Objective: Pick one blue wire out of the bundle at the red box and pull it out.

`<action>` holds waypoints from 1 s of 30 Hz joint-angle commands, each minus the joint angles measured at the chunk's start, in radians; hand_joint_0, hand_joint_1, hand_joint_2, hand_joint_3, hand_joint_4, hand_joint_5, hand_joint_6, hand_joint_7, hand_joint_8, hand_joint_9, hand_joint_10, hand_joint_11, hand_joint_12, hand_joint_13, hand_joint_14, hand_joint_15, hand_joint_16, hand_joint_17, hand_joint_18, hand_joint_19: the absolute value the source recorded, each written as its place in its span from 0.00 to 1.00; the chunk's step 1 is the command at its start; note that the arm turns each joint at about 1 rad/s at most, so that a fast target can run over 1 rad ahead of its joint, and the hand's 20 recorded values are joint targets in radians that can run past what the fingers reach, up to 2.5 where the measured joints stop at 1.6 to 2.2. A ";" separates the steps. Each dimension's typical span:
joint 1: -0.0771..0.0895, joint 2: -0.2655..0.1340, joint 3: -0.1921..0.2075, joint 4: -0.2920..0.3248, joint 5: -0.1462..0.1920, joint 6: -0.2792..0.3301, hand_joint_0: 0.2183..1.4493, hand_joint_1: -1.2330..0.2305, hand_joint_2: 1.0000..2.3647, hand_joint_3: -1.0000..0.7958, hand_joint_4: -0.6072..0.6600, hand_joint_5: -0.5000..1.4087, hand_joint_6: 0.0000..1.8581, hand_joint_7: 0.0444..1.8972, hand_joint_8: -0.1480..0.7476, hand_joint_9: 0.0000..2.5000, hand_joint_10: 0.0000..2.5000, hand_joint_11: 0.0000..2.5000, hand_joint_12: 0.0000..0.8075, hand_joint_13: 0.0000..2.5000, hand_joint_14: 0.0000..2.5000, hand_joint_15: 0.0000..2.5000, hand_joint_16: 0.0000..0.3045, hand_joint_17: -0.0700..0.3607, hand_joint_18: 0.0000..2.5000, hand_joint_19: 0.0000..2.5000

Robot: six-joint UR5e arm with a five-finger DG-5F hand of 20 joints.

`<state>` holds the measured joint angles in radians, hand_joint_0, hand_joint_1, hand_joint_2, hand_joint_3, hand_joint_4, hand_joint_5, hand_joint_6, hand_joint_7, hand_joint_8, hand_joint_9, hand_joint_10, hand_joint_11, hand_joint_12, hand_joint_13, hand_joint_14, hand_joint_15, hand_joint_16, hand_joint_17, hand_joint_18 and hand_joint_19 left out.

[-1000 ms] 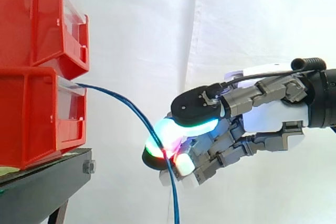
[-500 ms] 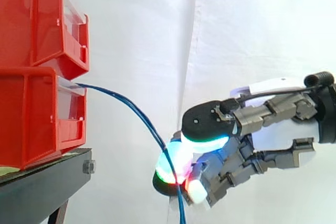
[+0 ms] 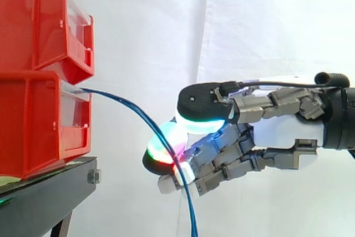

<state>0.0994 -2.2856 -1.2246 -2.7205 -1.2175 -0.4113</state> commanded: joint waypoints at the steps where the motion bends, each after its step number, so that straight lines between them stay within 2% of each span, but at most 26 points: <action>1: 0.002 -0.012 0.000 0.024 0.003 -0.003 0.26 0.39 0.01 0.39 0.71 0.22 0.27 0.60 0.46 0.35 0.01 0.18 0.46 0.20 0.01 0.13 0.20 0.49 0.13 0.20; 3: 0.002 -0.029 -0.001 0.041 -0.001 0.002 0.27 0.39 0.01 0.39 0.71 0.22 0.27 0.60 0.46 0.34 0.01 0.18 0.46 0.20 0.01 0.12 0.20 0.49 0.13 0.20; 10: 0.006 -0.046 0.000 0.088 0.001 0.003 0.27 0.39 0.01 0.39 0.71 0.22 0.27 0.60 0.46 0.35 0.01 0.18 0.46 0.20 0.01 0.12 0.20 0.49 0.13 0.20; 17: 0.008 -0.048 -0.001 0.088 0.001 0.005 0.27 0.37 0.01 0.42 0.68 0.22 0.27 0.65 0.46 0.35 0.01 0.18 0.46 0.21 0.01 0.13 0.20 0.48 0.13 0.20; 20: 0.011 -0.048 -0.001 0.087 0.001 0.005 0.28 0.37 0.01 0.43 0.69 0.22 0.29 0.61 0.47 0.35 0.01 0.18 0.48 0.21 0.01 0.12 0.21 0.50 0.14 0.19; 30: 0.029 -0.048 -0.001 0.082 -0.005 0.009 0.28 0.37 0.01 0.43 0.68 0.21 0.30 0.59 0.47 0.35 0.01 0.18 0.48 0.21 0.01 0.12 0.21 0.50 0.14 0.19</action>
<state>0.1235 -2.3322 -1.2248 -2.6374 -1.2218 -0.4047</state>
